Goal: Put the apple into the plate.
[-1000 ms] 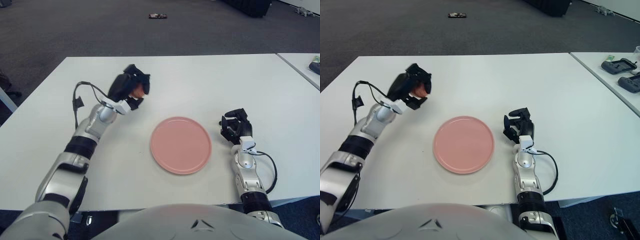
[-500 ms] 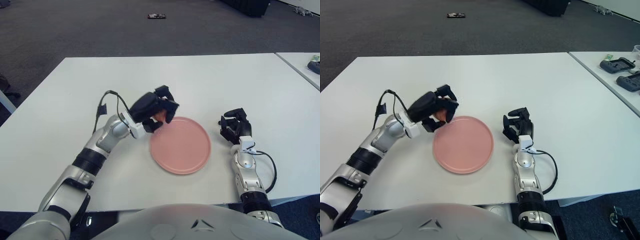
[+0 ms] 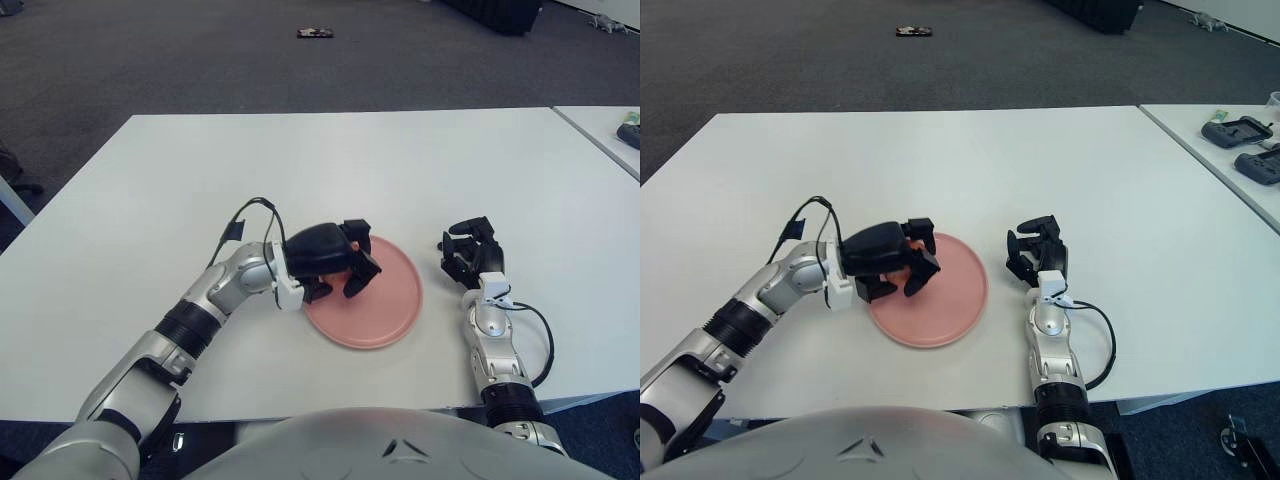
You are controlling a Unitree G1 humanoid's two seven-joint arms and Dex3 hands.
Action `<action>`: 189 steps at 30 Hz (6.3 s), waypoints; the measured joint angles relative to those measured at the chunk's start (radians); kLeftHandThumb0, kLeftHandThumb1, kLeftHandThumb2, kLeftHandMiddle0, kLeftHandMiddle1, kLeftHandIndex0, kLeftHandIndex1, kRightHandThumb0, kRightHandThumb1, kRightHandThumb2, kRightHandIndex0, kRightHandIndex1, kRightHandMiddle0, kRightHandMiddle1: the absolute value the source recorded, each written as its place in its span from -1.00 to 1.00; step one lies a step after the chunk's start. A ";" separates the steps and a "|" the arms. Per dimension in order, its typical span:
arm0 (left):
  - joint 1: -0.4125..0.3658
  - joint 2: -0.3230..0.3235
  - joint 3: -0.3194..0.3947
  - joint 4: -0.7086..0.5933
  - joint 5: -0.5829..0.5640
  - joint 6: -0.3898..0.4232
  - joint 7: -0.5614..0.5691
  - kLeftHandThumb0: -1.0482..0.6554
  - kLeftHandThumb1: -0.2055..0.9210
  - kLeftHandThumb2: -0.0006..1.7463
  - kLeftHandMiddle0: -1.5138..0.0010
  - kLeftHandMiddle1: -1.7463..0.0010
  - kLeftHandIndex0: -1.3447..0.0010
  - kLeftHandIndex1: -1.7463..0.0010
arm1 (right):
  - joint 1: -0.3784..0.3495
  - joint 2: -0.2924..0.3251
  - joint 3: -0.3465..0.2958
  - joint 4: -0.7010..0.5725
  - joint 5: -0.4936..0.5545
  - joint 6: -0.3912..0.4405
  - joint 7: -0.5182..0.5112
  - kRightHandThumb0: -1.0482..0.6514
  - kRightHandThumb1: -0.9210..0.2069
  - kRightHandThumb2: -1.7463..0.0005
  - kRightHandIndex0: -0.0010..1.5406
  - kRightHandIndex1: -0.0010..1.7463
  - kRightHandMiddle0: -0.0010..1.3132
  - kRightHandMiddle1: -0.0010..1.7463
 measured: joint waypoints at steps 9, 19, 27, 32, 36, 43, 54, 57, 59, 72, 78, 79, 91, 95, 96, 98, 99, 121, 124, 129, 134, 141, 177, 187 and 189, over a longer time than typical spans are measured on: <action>-0.036 -0.026 -0.033 0.056 0.176 -0.053 0.101 0.32 -0.64 0.87 -0.13 -1.00 -0.11 -0.84 | 0.002 0.000 0.002 0.011 -0.004 -0.029 -0.007 -0.20 -0.68 0.11 -0.18 0.46 -0.54 1.00; -0.107 -0.047 -0.096 0.133 0.341 -0.050 0.270 0.22 -0.77 0.95 -0.21 -1.00 -0.12 -0.81 | 0.002 0.000 0.012 0.014 -0.005 -0.040 -0.002 -0.20 -0.70 0.13 -0.16 0.41 -0.55 1.00; -0.110 -0.045 -0.123 0.166 0.413 -0.055 0.444 0.23 -0.76 1.00 -0.21 -1.00 -0.03 -0.94 | 0.005 -0.005 0.014 0.013 -0.005 -0.041 -0.001 -0.20 -0.72 0.14 -0.15 0.39 -0.56 1.00; -0.109 -0.043 -0.134 0.179 0.423 -0.055 0.494 0.23 -0.76 1.00 -0.21 -1.00 -0.01 -0.95 | 0.006 -0.007 0.015 0.011 -0.005 -0.038 -0.001 -0.20 -0.72 0.15 -0.16 0.40 -0.57 1.00; -0.108 -0.044 -0.139 0.187 0.405 -0.055 0.498 0.23 -0.62 0.90 -0.12 -1.00 0.06 -0.93 | 0.006 -0.007 0.015 0.009 -0.005 -0.033 -0.001 -0.20 -0.73 0.15 -0.16 0.41 -0.57 1.00; -0.106 -0.043 -0.134 0.202 0.232 -0.039 0.355 -0.26 0.69 -0.10 0.86 -0.30 0.79 -0.52 | 0.007 -0.007 0.015 0.008 -0.004 -0.032 0.001 -0.20 -0.74 0.16 -0.16 0.44 -0.57 1.00; -0.112 -0.034 -0.125 0.209 0.135 -0.038 0.232 -0.81 0.99 -0.29 1.00 0.96 1.00 0.79 | 0.006 -0.006 0.015 -0.004 -0.006 0.004 -0.007 -0.20 -0.74 0.16 -0.19 0.44 -0.57 1.00; -0.092 -0.038 -0.117 0.202 0.120 -0.030 0.230 -0.89 1.00 -0.21 1.00 0.99 1.00 0.86 | 0.005 -0.006 0.016 -0.007 -0.006 0.012 -0.008 -0.20 -0.74 0.16 -0.20 0.45 -0.57 1.00; -0.080 -0.041 -0.110 0.200 0.106 -0.024 0.228 -0.93 1.00 -0.14 1.00 0.99 1.00 0.89 | 0.005 -0.006 0.016 -0.008 -0.006 0.012 -0.009 -0.20 -0.74 0.16 -0.20 0.45 -0.57 1.00; -0.085 -0.045 -0.104 0.225 0.067 -0.031 0.188 -1.00 1.00 0.06 1.00 1.00 1.00 0.99 | 0.008 -0.002 0.017 -0.007 -0.005 -0.010 -0.011 -0.20 -0.69 0.12 -0.19 0.47 -0.55 1.00; -0.081 -0.040 -0.093 0.204 0.051 -0.019 0.162 -1.00 1.00 0.04 1.00 1.00 0.99 0.99 | 0.008 -0.002 0.018 -0.009 -0.005 -0.006 -0.007 -0.20 -0.69 0.12 -0.20 0.46 -0.55 1.00; -0.078 -0.039 -0.091 0.197 0.046 -0.013 0.154 -1.00 1.00 0.03 1.00 1.00 0.99 0.99 | 0.008 -0.002 0.019 -0.010 -0.005 -0.004 -0.007 -0.20 -0.69 0.12 -0.21 0.46 -0.55 1.00; -0.038 -0.017 -0.018 0.152 0.007 0.062 0.108 -1.00 1.00 0.01 1.00 1.00 1.00 1.00 | 0.007 -0.001 0.015 -0.013 0.002 0.013 0.001 -0.19 -0.75 0.17 -0.23 0.46 -0.58 1.00; -0.038 0.003 0.035 0.184 -0.034 0.065 0.107 -1.00 1.00 0.02 1.00 1.00 1.00 1.00 | 0.007 -0.001 0.014 -0.013 0.005 0.012 0.003 -0.19 -0.75 0.17 -0.23 0.47 -0.58 1.00; -0.037 0.008 0.052 0.191 -0.053 0.064 0.107 -1.00 1.00 0.02 1.00 1.00 1.00 1.00 | 0.007 -0.001 0.014 -0.013 0.006 0.011 0.003 -0.19 -0.75 0.17 -0.23 0.47 -0.58 1.00; -0.029 0.013 0.091 0.207 -0.115 0.057 0.104 -1.00 1.00 0.01 1.00 1.00 1.00 1.00 | 0.006 -0.001 0.013 -0.012 0.009 0.010 0.005 -0.19 -0.75 0.17 -0.23 0.47 -0.58 1.00; -0.024 0.014 0.109 0.212 -0.147 0.056 0.103 -1.00 1.00 0.01 1.00 1.00 1.00 1.00 | 0.006 -0.001 0.012 -0.012 0.010 0.009 0.006 -0.19 -0.75 0.17 -0.23 0.47 -0.58 1.00; 0.185 -0.262 0.453 0.140 -0.577 0.146 0.232 -0.97 1.00 0.10 0.98 0.99 1.00 1.00 | 0.004 -0.004 0.016 0.006 -0.003 -0.035 0.001 -0.20 -0.73 0.15 -0.19 0.48 -0.57 1.00; 0.191 -0.298 0.487 0.137 -0.608 0.150 0.242 -0.86 1.00 0.05 0.87 0.89 1.00 0.64 | 0.002 -0.005 0.017 0.008 -0.004 -0.037 0.001 -0.20 -0.71 0.14 -0.19 0.47 -0.56 1.00; 0.186 -0.363 0.564 0.206 -0.607 0.151 0.348 -0.66 1.00 0.04 0.76 0.14 0.99 -0.39 | 0.001 -0.006 0.019 0.008 -0.006 -0.032 0.000 -0.20 -0.72 0.14 -0.18 0.45 -0.56 1.00; 0.187 -0.391 0.627 0.306 -0.576 0.170 0.458 -0.60 1.00 0.07 0.60 -0.29 0.90 -0.80 | 0.001 -0.007 0.020 0.007 -0.007 -0.031 -0.001 -0.20 -0.73 0.16 -0.18 0.45 -0.57 1.00; 0.158 -0.384 0.677 0.431 -0.516 0.168 0.582 -0.39 0.97 0.01 0.38 -0.62 0.64 -0.98 | 0.002 -0.007 0.020 0.008 -0.009 -0.033 -0.005 -0.20 -0.74 0.16 -0.16 0.43 -0.58 1.00; 0.063 -0.311 0.625 0.653 -0.426 0.134 0.602 -0.22 0.57 -0.01 0.11 -1.00 0.48 -1.00 | 0.005 -0.004 0.027 -0.009 -0.009 -0.001 -0.004 -0.19 -0.77 0.18 -0.16 0.39 -0.59 1.00; 0.065 -0.291 0.579 0.650 -0.401 0.146 0.555 -0.22 0.56 -0.01 0.08 -1.00 0.49 -1.00 | 0.005 -0.004 0.030 -0.010 -0.009 -0.002 -0.004 -0.19 -0.77 0.19 -0.15 0.40 -0.59 1.00; 0.070 -0.287 0.571 0.642 -0.396 0.159 0.546 -0.22 0.57 -0.01 0.08 -1.00 0.49 -1.00 | 0.005 -0.004 0.030 -0.010 -0.009 -0.002 -0.004 -0.19 -0.77 0.19 -0.15 0.40 -0.59 1.00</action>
